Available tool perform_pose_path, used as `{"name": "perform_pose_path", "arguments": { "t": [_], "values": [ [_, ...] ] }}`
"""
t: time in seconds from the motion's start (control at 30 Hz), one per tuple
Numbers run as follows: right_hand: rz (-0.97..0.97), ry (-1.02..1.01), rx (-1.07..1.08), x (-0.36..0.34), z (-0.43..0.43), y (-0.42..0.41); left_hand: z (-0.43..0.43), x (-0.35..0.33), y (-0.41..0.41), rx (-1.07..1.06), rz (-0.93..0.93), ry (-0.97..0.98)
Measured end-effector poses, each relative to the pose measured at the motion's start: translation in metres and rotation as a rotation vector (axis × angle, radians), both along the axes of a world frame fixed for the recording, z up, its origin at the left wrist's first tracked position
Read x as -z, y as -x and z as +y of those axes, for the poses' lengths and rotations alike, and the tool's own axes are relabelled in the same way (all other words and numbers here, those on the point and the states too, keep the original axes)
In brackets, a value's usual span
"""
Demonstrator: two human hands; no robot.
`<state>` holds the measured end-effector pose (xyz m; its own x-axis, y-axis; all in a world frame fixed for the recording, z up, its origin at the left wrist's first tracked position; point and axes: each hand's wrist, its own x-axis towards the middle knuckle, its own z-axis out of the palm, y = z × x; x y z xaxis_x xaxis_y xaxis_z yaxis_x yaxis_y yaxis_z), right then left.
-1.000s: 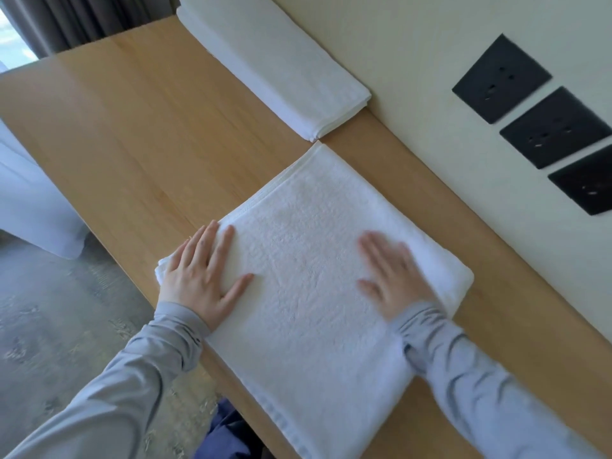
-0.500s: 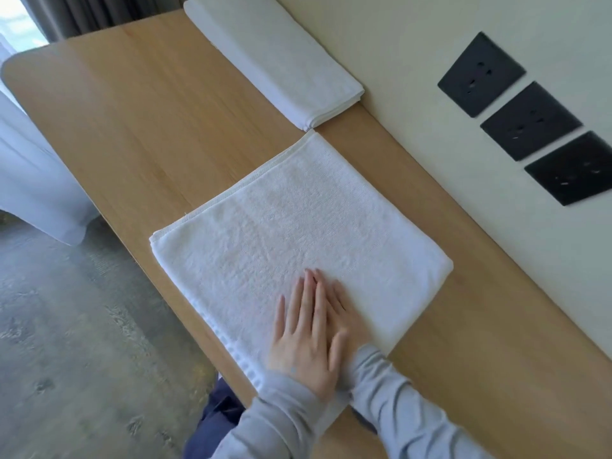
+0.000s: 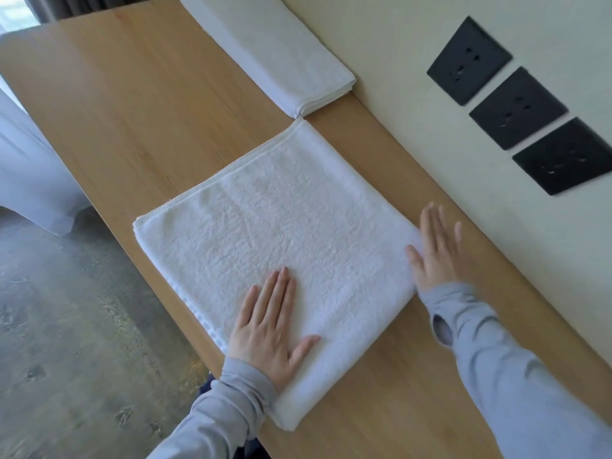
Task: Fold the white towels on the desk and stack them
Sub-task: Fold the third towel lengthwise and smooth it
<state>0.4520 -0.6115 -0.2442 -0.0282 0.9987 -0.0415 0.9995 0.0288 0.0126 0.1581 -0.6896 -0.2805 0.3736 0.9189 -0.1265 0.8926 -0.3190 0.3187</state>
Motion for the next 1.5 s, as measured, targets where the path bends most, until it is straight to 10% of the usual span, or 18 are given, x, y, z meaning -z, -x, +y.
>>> {"name": "perform_pose_path", "arguments": {
  "t": [0.17, 0.57, 0.73, 0.9, 1.17, 1.5],
  "values": [
    [0.007, 0.034, -0.545, 0.023, -0.04, 0.063, -0.003, -0.008, -0.005, -0.015, -0.008, 0.0],
    [0.022, 0.26, -0.029, 0.011, 0.021, -0.028, -0.034, -0.006, -0.007, 0.072, -0.138, -0.029],
    [0.659, 0.162, 0.377, 0.0, 0.08, 0.002, 0.009, -0.032, 0.019, -0.819, -0.521, -0.04],
    [0.647, 0.33, 0.407, 0.002, 0.138, 0.046, 0.053, -0.039, 0.053, -1.557, -0.81, 0.314],
    [0.49, 0.533, 0.474, 0.009, 0.161, 0.06, 0.043, -0.023, 0.045, -1.574, -0.881, 0.562],
    [0.521, 0.146, 0.565, -0.065, 0.04, 0.02, 0.075, -0.064, 0.054, -0.963, -0.906, 0.228]
  ]
}}
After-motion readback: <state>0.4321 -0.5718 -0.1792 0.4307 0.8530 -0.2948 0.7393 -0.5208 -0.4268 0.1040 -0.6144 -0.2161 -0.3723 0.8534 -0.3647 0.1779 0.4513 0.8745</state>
